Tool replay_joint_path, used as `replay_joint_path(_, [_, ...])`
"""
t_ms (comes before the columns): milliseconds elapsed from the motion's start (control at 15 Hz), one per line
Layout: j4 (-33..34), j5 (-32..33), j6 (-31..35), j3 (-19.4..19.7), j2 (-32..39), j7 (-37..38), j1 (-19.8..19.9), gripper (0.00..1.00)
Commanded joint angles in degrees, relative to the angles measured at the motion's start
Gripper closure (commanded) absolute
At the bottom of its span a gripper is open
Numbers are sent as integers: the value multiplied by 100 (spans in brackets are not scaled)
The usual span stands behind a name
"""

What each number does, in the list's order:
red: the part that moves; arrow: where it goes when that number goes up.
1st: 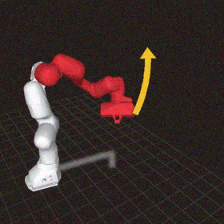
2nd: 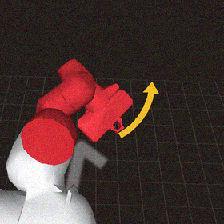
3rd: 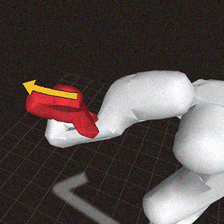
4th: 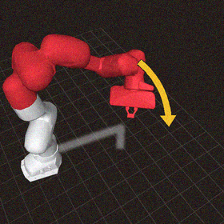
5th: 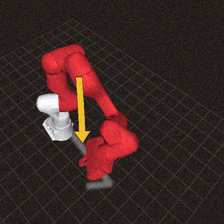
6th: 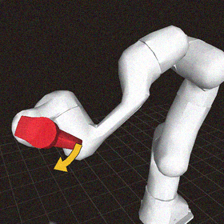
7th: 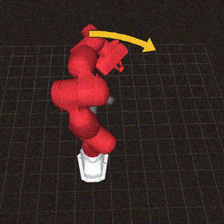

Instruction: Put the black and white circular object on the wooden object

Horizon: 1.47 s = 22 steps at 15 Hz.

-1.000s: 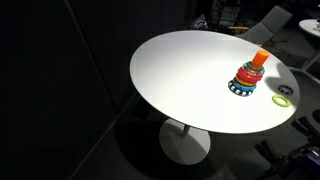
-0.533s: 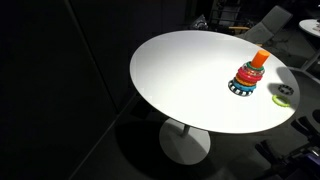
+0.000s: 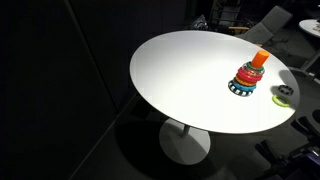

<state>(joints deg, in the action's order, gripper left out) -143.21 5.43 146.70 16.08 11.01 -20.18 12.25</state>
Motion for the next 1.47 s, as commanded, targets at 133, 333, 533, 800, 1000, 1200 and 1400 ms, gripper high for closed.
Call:
replay_joint_path(133, [34,48,791,-197,439,212,112,0])
replay_joint_path(333, [94,-22,1140,-297,684,246,141,0])
replay_joint_path(533, [149,-231,1299,-508,855,204,252,0])
replay_joint_path(800, [250,-497,1343,-791,1039,169,397,0])
replay_joint_path(1000, [333,-636,1327,-931,1156,157,480,0])
replay_joint_path(1200, [397,-656,1327,-969,1260,183,503,0])
replay_joint_path(1400, [434,-659,1327,-1004,1337,184,532,0])
